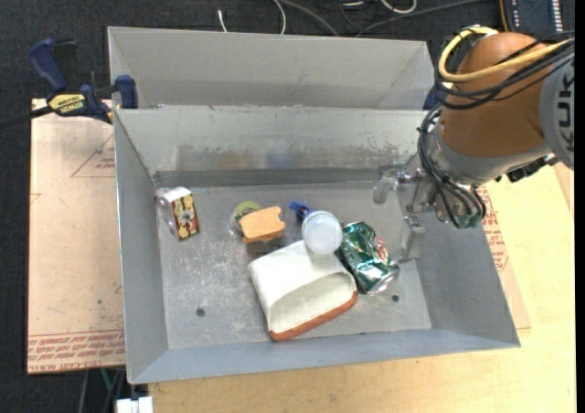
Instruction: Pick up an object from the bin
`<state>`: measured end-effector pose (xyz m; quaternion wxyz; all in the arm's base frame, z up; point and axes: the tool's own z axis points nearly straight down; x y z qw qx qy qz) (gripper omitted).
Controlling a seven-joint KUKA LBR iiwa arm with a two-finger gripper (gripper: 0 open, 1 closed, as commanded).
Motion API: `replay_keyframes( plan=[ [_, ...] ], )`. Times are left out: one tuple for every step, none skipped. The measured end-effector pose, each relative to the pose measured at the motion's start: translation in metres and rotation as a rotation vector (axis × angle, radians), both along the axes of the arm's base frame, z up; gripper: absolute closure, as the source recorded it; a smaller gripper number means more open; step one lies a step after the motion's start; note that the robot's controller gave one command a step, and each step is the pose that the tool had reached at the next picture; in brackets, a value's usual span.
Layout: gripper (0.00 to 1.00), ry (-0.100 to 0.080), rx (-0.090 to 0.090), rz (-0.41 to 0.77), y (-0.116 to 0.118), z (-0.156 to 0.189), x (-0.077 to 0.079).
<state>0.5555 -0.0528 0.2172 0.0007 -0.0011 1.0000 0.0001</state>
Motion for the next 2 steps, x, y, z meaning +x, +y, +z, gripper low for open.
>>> replay_keyframes(
  plan=[
    [0.0,-0.002,0.0,0.379,0.007,-0.042,-0.026],
    [0.0,-0.003,0.0,0.107,-0.02,-0.034,-0.043]
  ],
)
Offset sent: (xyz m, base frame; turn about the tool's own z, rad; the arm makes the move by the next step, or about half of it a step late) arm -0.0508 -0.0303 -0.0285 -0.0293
